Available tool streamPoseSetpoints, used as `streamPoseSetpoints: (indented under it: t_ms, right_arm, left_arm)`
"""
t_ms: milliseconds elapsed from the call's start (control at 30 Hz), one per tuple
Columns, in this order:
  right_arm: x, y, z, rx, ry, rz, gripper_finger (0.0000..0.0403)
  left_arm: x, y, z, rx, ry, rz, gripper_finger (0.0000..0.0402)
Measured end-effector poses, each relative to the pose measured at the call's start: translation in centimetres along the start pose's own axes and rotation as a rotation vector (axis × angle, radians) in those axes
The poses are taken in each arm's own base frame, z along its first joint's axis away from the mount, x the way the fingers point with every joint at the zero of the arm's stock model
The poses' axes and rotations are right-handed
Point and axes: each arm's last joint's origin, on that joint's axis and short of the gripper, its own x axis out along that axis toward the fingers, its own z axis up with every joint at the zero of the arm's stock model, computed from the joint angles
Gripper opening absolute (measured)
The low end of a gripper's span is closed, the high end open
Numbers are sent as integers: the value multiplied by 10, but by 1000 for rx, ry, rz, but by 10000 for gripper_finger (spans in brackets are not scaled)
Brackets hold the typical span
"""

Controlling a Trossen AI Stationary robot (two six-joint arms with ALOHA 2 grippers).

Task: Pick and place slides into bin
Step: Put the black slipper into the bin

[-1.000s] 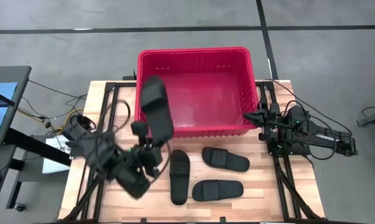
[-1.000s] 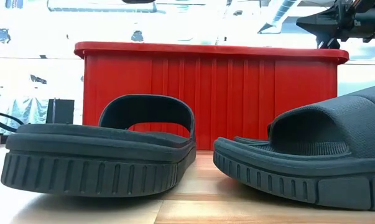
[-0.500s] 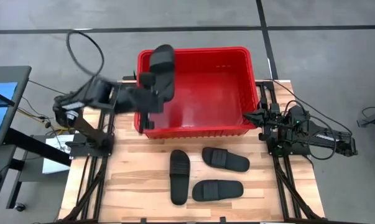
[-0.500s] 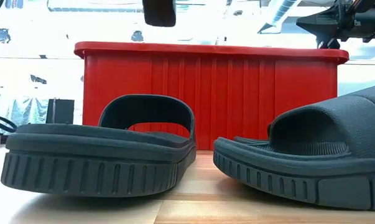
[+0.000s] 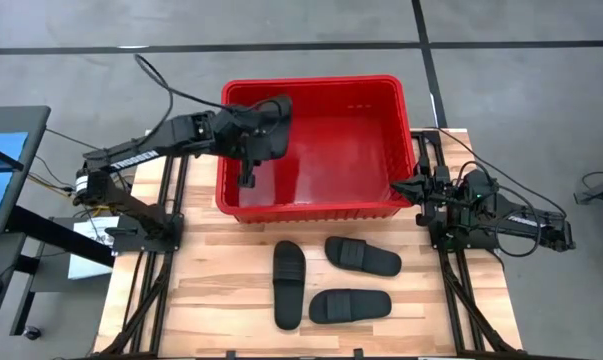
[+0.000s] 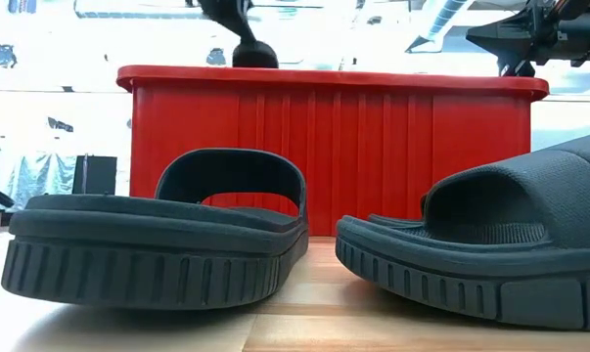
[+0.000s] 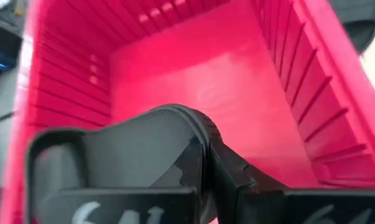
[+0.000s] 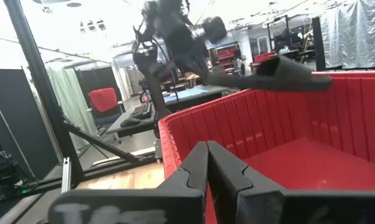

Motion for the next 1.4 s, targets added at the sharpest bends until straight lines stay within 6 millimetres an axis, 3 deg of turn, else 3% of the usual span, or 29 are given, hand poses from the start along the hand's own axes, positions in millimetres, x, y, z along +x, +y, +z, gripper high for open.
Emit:
streamPoseSetpoints:
  t_ms: [200,533,833,1200,1400]
  right_arm:
    - [0,0,0,0,0,0,0]
    - [0,0,0,0,0,0,0]
    - [0,0,0,0,0,0,0]
    - [0,0,0,0,0,0,0]
    - [0,0,0,0,0,0,0]
  left_arm:
    - [28,3,-38,-79,74,-26,0]
    - [55,8,-74,-153,61,-57,0]
    - [80,0,-111,-208,60,-86,0]
    - [95,-17,-134,-234,93,-149,0]
    - [98,-18,-134,-243,84,-175,4]
